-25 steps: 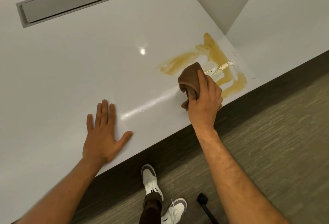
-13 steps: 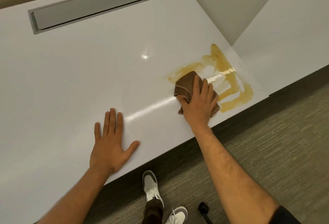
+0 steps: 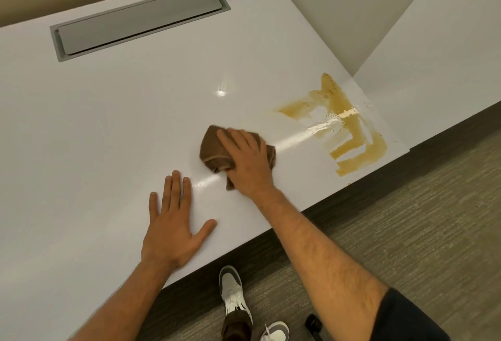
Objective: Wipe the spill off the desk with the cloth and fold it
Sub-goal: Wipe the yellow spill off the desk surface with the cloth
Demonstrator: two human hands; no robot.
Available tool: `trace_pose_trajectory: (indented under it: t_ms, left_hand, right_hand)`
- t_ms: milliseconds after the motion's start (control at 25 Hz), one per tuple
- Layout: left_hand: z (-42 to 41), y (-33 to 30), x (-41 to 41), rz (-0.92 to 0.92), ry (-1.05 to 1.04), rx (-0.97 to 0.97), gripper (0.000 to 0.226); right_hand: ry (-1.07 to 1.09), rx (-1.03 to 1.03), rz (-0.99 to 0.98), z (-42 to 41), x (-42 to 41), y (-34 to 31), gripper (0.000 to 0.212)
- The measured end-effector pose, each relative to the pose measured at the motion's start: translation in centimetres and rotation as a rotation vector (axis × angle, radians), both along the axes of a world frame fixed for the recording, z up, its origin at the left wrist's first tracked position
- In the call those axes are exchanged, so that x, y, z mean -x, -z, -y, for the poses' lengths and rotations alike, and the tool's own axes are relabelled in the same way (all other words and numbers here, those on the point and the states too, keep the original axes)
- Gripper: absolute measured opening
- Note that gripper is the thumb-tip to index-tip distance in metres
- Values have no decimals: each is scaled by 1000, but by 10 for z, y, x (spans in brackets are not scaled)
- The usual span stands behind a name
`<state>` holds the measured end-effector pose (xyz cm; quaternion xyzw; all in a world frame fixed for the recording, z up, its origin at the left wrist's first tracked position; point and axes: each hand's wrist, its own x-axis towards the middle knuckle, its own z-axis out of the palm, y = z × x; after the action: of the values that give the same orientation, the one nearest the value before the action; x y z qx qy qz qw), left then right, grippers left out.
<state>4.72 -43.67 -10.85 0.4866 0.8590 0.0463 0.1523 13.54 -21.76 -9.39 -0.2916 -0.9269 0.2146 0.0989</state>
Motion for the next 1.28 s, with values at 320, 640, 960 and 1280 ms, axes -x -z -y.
trace_pose_trajectory:
  t_ms: [320,640,960,1280]
  left_hand:
    - [0,-3,1,15,1,1,108]
    - [0,1,1,30,-17,-41,109]
    - [1,-4,0,111,-39,-126,109]
    - [0,-6,1,125,-45,-94,106]
  right_hand:
    - [-134,-84,45,30,-89,12,100]
    - [331,-69,159,-14,-35,7,83]
    - [-67,-61,131,32,33,3,82]
    - [-156,-61,101,64,-39,8,79]
